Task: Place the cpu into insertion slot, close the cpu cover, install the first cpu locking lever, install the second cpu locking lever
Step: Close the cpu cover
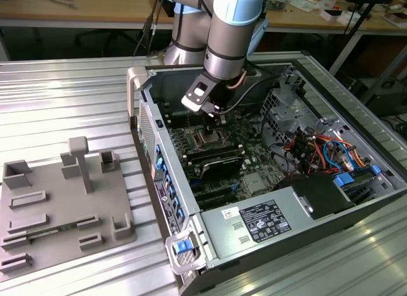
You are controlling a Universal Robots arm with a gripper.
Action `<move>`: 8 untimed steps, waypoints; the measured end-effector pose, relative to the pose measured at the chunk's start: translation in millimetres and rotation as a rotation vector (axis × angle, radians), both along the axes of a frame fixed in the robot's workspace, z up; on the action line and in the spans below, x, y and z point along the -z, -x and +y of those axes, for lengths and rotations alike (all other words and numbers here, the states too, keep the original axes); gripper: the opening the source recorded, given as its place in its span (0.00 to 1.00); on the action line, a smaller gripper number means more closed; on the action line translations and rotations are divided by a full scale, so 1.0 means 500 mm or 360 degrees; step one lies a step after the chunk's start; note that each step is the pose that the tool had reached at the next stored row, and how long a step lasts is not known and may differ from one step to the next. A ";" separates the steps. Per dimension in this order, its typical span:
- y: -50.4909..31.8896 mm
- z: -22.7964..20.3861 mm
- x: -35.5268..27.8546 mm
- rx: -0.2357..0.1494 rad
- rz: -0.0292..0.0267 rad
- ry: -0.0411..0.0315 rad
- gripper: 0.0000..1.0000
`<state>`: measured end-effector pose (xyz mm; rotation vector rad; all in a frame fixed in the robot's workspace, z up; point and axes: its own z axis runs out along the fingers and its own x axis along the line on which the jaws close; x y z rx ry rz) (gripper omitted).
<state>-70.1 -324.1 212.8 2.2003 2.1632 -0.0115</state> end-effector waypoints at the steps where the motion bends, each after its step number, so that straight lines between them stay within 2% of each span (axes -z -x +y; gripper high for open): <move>1: 0.000 0.0000 -0.001 0.0000 0.00002 0.0000 0.11; 3: 0.000 0.0002 -0.010 0.0000 -0.00001 0.0000 0.11; 4: 0.000 0.0001 -0.023 0.0000 0.00001 0.0000 0.11; 8: -0.001 0.0002 -0.058 0.0000 0.00000 0.0000 0.11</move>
